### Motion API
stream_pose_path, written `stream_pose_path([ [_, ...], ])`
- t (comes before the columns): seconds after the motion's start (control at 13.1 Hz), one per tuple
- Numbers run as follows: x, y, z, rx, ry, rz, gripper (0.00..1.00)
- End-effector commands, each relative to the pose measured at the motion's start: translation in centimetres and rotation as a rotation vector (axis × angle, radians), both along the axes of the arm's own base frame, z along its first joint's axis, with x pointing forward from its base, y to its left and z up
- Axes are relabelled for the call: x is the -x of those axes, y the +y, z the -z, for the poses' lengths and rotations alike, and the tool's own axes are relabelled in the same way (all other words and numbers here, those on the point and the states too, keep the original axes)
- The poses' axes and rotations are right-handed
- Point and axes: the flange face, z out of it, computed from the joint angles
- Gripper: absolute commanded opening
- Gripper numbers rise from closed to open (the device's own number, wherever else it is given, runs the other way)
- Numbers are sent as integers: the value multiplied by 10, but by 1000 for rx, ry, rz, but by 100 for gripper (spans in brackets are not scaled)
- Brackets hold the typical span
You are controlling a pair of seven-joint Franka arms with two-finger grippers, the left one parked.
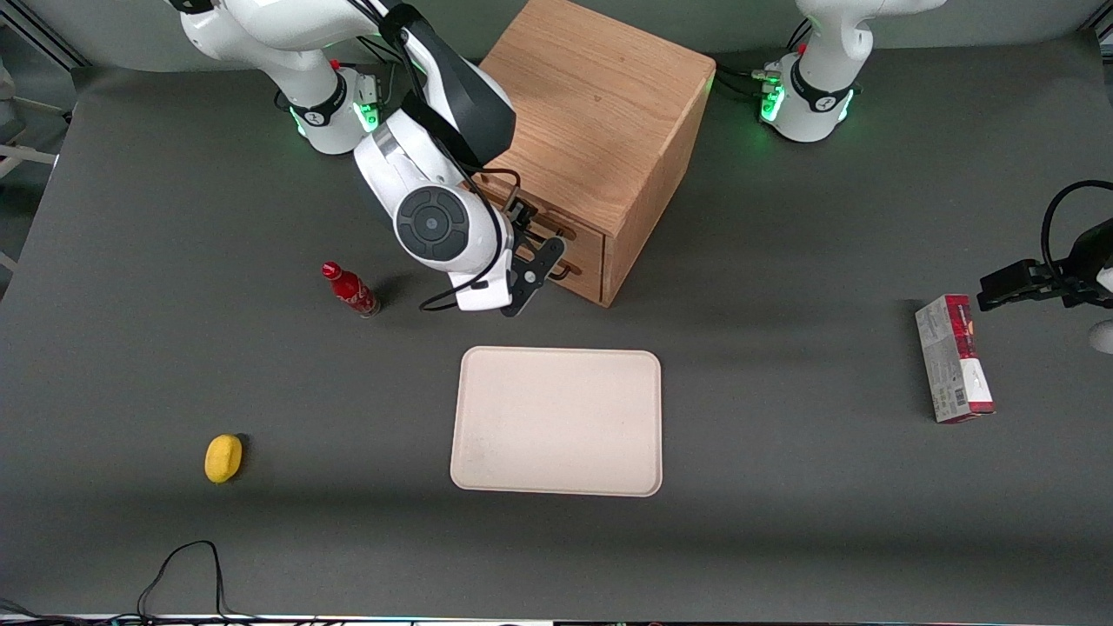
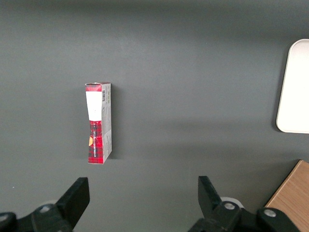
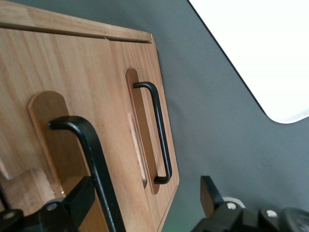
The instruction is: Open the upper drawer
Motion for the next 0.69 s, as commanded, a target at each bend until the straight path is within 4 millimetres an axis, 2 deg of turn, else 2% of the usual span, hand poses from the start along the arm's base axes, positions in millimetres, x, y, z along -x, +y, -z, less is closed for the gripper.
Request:
stream_pose_path([
  [0.0,1,-1,5,-9,24,-15,97],
  [0.31,2,-2,14,4,35,-18,97],
  [0.61,-6,-11,20,-10,29,-53,99],
])
